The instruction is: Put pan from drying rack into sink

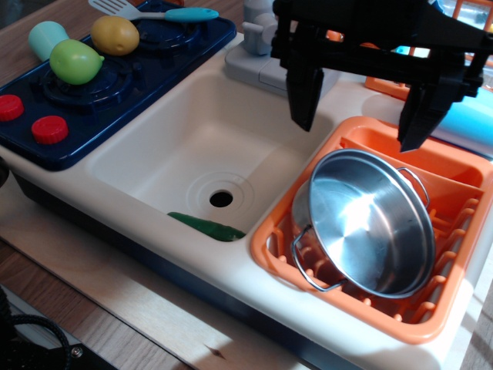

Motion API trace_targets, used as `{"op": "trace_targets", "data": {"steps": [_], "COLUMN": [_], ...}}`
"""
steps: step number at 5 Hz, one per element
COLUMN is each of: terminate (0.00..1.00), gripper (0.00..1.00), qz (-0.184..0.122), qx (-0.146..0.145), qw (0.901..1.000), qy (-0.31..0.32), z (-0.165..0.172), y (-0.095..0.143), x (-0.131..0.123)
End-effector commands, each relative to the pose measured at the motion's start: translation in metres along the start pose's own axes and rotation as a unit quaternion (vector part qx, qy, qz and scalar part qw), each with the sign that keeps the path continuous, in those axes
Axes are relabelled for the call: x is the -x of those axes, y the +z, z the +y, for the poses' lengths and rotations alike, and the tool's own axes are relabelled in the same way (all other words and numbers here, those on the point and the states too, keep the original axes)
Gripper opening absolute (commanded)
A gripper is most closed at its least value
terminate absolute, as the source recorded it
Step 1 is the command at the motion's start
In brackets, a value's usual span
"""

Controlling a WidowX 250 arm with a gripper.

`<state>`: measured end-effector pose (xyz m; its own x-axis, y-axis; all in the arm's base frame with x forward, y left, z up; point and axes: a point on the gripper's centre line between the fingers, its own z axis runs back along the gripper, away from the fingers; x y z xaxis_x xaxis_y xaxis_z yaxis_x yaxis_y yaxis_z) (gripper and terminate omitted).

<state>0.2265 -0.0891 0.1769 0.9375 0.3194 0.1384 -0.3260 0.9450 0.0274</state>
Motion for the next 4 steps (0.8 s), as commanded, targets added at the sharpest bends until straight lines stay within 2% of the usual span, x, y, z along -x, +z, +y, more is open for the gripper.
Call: {"op": "trace_targets", "data": {"steps": [1,2,4], "terminate": [0.0,0.0,0.0], "gripper": [1.0,1.0,1.0], "qz": [0.0,-0.006,-0.024], "qx": [0.0,-0.009,0.011], "qw": [1.0,0.9999,0.9996], "qy": [0.0,0.0,0.01], "z": [0.0,0.004,0.016], "y": [0.0,-0.006,-0.029], "x": [0.0,0.003,0.013]}}
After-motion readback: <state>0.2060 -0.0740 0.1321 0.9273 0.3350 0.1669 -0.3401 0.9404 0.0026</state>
